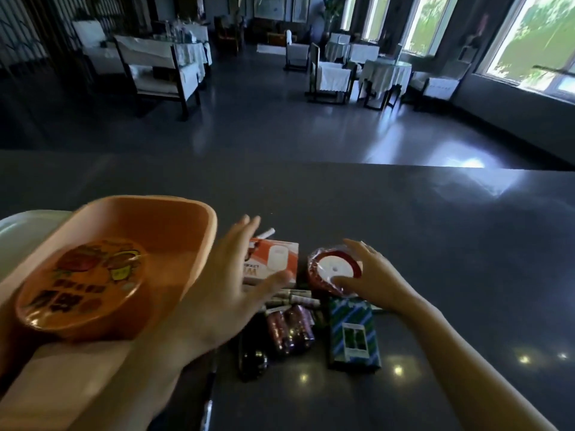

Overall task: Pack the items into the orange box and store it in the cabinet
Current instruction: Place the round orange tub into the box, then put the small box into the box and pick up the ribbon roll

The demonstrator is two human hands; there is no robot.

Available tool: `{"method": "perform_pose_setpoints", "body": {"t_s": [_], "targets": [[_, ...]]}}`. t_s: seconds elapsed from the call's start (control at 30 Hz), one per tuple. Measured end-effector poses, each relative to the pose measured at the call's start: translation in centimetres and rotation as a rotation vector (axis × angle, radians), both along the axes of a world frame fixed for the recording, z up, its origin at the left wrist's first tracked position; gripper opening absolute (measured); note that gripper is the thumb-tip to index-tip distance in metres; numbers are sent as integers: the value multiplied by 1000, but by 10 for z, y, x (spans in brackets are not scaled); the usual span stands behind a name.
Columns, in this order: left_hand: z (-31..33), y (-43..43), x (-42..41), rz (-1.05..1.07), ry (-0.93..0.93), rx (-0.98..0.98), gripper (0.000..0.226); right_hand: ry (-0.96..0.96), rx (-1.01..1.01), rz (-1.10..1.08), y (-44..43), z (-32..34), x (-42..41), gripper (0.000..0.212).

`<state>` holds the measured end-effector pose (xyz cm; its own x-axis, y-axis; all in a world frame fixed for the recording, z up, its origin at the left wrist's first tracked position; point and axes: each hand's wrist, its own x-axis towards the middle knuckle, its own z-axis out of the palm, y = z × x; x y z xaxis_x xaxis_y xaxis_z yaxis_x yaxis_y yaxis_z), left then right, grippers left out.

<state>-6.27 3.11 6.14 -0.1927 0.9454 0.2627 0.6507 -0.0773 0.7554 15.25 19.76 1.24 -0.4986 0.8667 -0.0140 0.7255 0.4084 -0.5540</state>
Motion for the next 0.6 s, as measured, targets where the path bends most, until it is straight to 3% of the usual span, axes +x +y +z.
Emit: {"method": "perform_pose_setpoints", "body": {"t_s": [0.17, 0.27, 0.37, 0.5, 0.6], "targets": [[-34, 48, 34, 24, -38, -191, 94, 3, -152, 93, 16, -21, 17, 86], [-55, 72, 18, 35, -15, -226, 95, -120, -86, 69, 20, -38, 10, 103], [-69, 93, 0, 30, -22, -314, 102, -103, -24, 84, 27, -42, 10, 104], [-81, 118, -22, 39, 232, -504, 119, 2, -20, 65, 37, -39, 16, 98], [-84, 132, -35, -47, 404, -727, 125, 160, -124, 24, 44, -33, 23, 90]]}}
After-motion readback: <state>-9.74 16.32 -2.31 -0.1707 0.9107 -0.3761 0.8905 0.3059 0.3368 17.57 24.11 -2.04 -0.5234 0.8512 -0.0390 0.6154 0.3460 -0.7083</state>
